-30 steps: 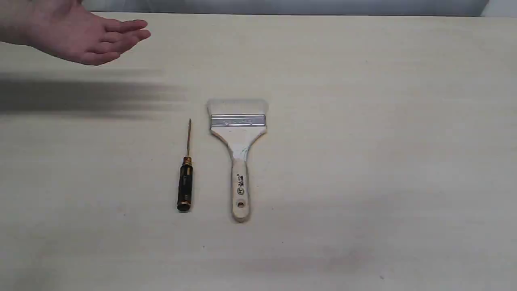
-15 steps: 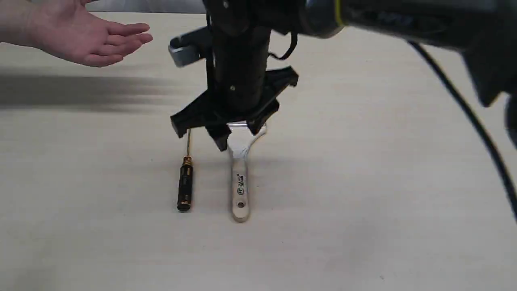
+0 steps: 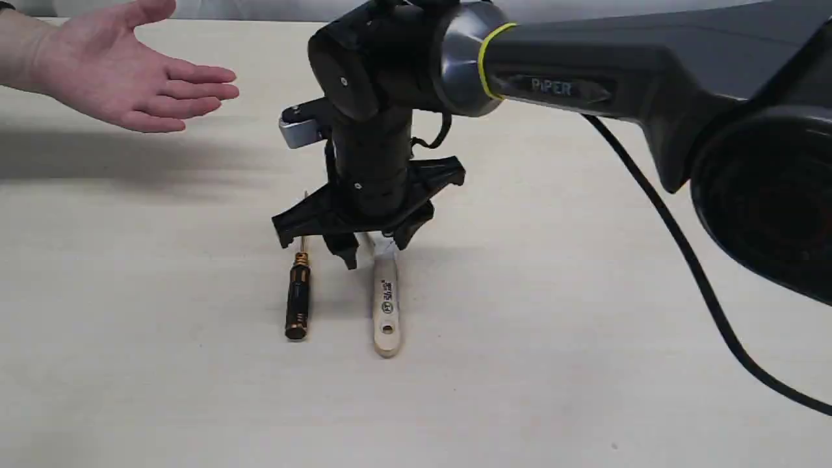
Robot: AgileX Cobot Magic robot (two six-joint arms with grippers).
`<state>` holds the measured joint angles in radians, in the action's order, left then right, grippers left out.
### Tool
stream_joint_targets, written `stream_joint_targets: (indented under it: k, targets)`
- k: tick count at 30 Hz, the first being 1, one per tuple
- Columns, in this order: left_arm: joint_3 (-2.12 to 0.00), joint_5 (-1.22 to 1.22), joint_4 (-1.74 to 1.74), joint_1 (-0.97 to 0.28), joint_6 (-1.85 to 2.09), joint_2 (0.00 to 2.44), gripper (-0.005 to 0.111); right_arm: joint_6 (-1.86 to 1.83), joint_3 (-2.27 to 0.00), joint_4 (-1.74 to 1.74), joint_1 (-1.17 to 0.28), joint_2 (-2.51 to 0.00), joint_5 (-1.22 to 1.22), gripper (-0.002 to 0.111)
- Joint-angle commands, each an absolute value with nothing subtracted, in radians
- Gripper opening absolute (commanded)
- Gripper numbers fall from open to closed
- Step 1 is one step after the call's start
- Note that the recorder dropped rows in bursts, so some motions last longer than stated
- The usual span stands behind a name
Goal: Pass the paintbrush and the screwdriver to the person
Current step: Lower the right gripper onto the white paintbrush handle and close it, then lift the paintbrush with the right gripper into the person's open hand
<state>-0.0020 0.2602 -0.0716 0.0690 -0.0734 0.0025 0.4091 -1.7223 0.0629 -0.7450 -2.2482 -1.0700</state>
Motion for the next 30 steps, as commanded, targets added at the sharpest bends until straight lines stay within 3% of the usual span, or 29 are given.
stream_joint_targets:
  k: [1,12,14,19,30]
  targets:
    - [0.0,0.249,-0.07,0.063,-0.075,0.0,0.0,0.45,-1.725,0.091,-0.746,-2.257,-1.069,0.053]
    - [0.0,0.252,-0.067,0.063,-0.075,0.0,0.0,0.496,-1.725,0.092,-0.746,-2.332,-1.061,0.052]
    - [0.0,0.252,-0.067,0.063,-0.075,0.0,0.0,0.496,-1.725,0.092,-0.746,-2.334,-1.05,0.044]
    - [0.0,0.252,-0.067,0.063,-0.075,0.0,0.0,0.467,-1.733,0.13,-0.746,-2.334,-1.022,0.006]
    - [0.0,0.252,-0.067,0.063,-0.075,0.0,0.0,0.371,-1.803,0.144,-0.787,-2.158,-0.989,0.005]
